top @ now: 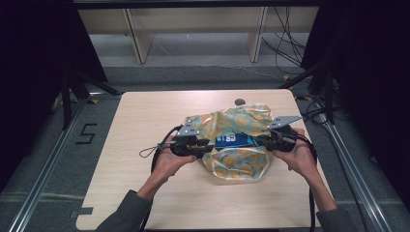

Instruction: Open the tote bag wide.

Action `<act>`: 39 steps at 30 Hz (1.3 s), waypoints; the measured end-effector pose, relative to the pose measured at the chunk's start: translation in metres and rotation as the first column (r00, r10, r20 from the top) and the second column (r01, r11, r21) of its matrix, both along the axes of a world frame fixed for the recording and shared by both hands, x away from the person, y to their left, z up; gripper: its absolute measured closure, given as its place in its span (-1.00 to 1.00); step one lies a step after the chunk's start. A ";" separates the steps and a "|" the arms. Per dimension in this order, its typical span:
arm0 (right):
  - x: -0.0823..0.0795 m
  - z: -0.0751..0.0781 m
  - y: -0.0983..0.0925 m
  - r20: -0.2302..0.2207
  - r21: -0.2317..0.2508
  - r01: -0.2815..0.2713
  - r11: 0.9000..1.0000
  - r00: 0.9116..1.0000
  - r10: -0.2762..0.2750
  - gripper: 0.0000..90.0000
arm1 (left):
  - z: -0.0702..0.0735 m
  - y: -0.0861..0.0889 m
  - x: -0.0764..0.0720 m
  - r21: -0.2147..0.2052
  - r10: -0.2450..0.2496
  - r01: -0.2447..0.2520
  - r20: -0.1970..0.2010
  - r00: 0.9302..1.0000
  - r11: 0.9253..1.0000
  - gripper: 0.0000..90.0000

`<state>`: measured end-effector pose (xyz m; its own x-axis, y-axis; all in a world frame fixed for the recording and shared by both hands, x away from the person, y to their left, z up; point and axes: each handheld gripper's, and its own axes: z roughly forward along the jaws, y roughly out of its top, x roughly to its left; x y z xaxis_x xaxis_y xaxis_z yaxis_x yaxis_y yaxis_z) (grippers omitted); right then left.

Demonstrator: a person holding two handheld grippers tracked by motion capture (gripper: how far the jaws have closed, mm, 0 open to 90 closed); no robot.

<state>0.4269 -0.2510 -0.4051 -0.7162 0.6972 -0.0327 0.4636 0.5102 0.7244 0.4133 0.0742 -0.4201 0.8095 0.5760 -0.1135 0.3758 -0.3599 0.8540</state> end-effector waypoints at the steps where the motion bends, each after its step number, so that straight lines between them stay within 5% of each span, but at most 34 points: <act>1: 0.000 0.001 -0.001 -0.011 -0.013 -0.013 1.000 1.000 0.012 0.70 | 0.000 0.002 -0.001 -0.010 -0.007 0.007 -0.002 1.000 1.000 0.42; 2: -0.001 -0.001 0.000 -0.001 0.022 -0.004 1.000 1.000 0.004 0.66 | -0.001 0.003 -0.002 -0.013 -0.004 0.004 -0.007 1.000 1.000 0.40; 3: -0.002 0.001 -0.002 -0.021 0.006 -0.005 1.000 1.000 0.005 0.61 | 0.000 0.005 -0.003 -0.008 -0.005 0.005 -0.005 1.000 1.000 0.38; 5: 0.000 -0.001 -0.004 0.019 0.008 -0.015 1.000 1.000 0.015 0.55 | -0.001 0.009 -0.004 -0.018 0.001 -0.002 -0.004 1.000 1.000 0.34; 8: -0.002 -0.001 -0.006 -0.012 0.013 -0.003 1.000 1.000 0.003 0.50 | -0.001 0.014 -0.006 -0.020 0.009 -0.009 -0.014 1.000 1.000 0.29; 10: -0.003 -0.003 -0.005 0.013 0.021 0.000 1.000 1.000 -0.001 0.46 | -0.003 0.018 -0.008 -0.023 0.018 -0.019 -0.016 1.000 1.000 0.27; 12: -0.007 -0.002 -0.004 -0.024 0.037 0.023 0.999 0.999 -0.022 0.41 | -0.004 0.021 -0.009 -0.024 0.025 -0.026 -0.023 0.999 0.999 0.24; 19: -0.010 -0.003 -0.008 0.011 0.041 0.010 0.999 1.000 -0.010 0.26 | -0.009 0.033 -0.017 -0.019 0.045 -0.045 -0.021 0.999 0.999 0.12; 22: -0.015 -0.001 -0.009 -0.010 0.047 0.027 0.999 1.000 -0.027 0.21 | -0.013 0.037 -0.017 -0.018 0.048 -0.048 -0.035 0.998 0.999 0.06; 23: -0.013 -0.001 -0.010 0.029 0.044 0.013 0.999 0.999 -0.014 0.18 | -0.015 0.037 -0.019 -0.016 0.062 -0.063 -0.038 0.997 0.998 0.04; 25: -0.015 0.001 -0.011 0.004 0.044 0.020 0.999 1.000 -0.020 0.14 | -0.017 0.039 -0.018 -0.004 0.045 -0.045 -0.048 0.998 0.999 0.00; 30: -0.015 -0.001 -0.012 0.042 0.065 0.018 0.998 0.999 -0.021 0.05 | -0.019 0.042 -0.021 0.000 0.047 -0.047 -0.053 0.997 0.999 -0.10; 33: -0.020 -0.001 -0.011 -0.003 0.070 0.038 0.997 0.999 -0.038 -0.02 | -0.021 0.045 -0.025 0.010 0.048 -0.048 -0.046 0.998 0.999 -0.15; 39: -0.023 -0.002 -0.011 0.010 0.089 0.056 0.994 0.998 -0.057 -0.09 | -0.025 0.049 -0.028 0.030 0.053 -0.051 -0.048 0.997 0.998 -0.21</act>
